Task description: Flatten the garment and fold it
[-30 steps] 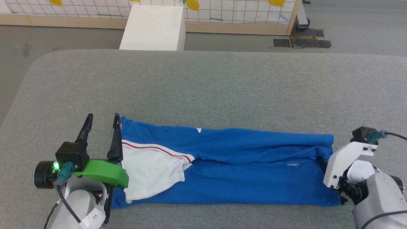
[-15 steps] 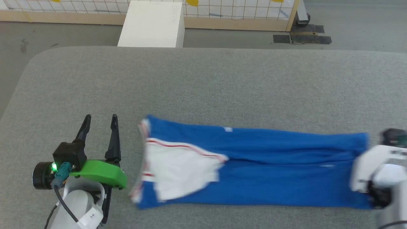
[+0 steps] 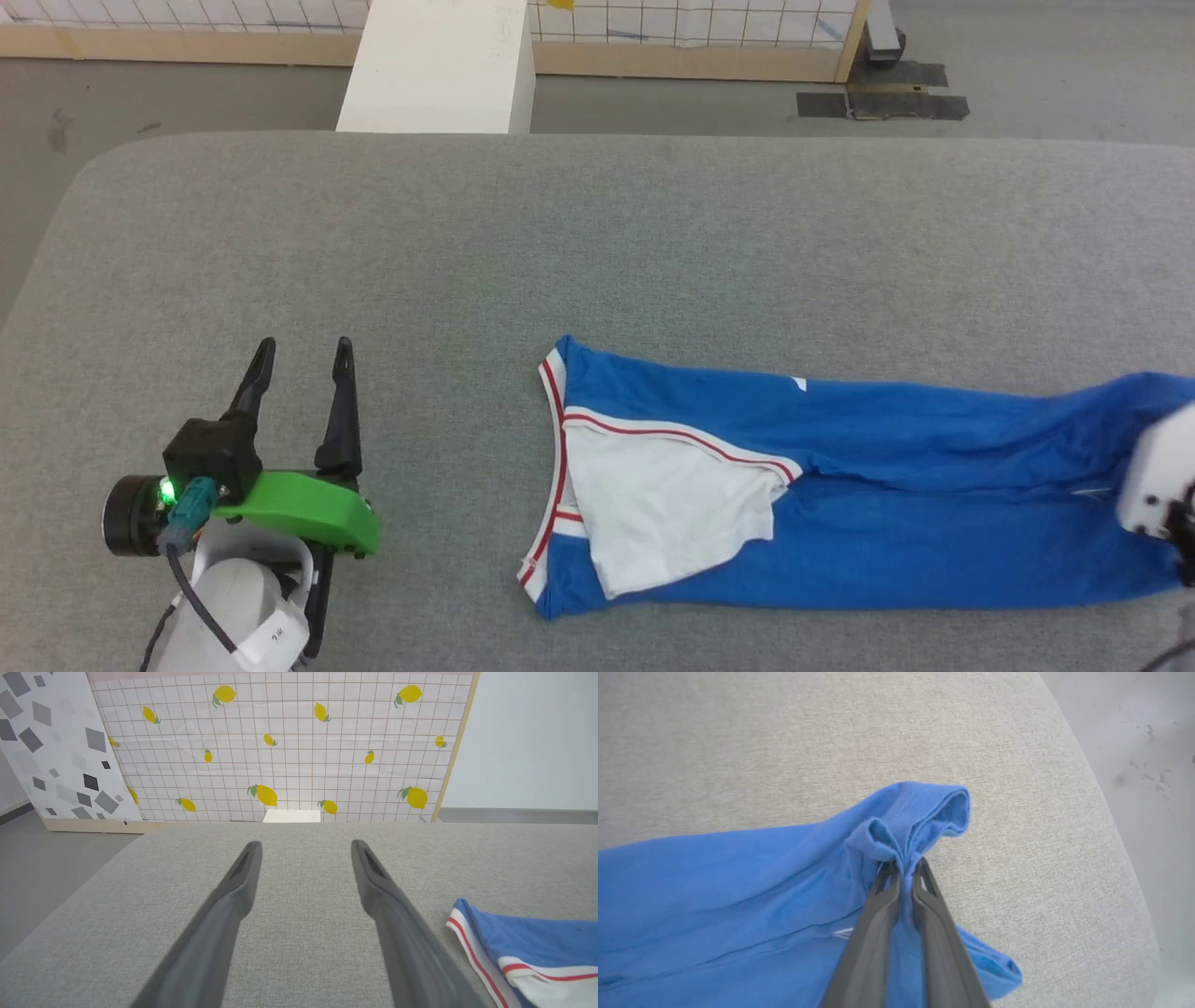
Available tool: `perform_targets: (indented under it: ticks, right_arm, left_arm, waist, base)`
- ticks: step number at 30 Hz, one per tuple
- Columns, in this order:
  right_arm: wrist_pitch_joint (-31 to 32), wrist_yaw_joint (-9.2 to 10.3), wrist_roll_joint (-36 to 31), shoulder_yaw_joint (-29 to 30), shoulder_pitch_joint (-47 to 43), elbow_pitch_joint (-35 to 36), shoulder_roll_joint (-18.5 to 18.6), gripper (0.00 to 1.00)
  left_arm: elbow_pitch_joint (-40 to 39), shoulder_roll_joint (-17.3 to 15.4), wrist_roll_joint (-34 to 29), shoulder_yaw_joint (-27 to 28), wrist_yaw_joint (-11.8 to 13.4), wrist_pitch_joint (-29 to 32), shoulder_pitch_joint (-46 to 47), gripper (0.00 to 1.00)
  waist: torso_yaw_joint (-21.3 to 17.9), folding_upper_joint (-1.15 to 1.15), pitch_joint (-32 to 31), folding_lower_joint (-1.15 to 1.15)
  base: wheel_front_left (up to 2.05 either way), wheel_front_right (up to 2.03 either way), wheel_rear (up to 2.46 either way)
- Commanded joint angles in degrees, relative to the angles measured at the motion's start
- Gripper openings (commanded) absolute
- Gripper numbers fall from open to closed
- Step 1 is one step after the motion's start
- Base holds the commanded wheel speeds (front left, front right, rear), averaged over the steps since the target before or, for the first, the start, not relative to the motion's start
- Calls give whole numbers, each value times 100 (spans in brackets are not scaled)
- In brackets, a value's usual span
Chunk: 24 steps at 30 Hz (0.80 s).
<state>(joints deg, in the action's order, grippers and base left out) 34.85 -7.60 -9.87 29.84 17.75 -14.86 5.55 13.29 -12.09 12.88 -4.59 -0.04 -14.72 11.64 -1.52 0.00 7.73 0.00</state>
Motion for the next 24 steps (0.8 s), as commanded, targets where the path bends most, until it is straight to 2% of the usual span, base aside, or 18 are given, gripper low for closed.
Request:
perform_targets:
  ticks: [1,8,12,17,24]
  right_arm:
    - [249,11,232,-229,-122,322,-88,0]
    - [1877,11,1370,-2042,-1072,3140,-217,0]
    - [2196,11,1622,-3078,-1171,3966,-196,0]
    - [1959,11,1813,-4201,-731,3726,-192,0]
    - [1133,11,1930,-5195,109,2134,-259,0]
  left_arm:
    - [30,50,-42,23,-48,-28,30,100]
    - [87,101,-109,56,-142,-28,12,100]
    - [101,136,-142,58,-190,-28,83,100]
    - [88,180,-184,55,-241,-28,189,100]
    - [32,268,-261,35,-286,-28,372,100]
  waist:
    - [6,0,-33,0]
    - [61,0,-81,0]
    - [120,0,-19,0]
    - [212,0,125,0]
    - [439,0,411,0]
  base:
    - [0,0,0]
    - [0,0,0]
    - [0,0,0]
    - [0,0,0]
    - [0,0,0]
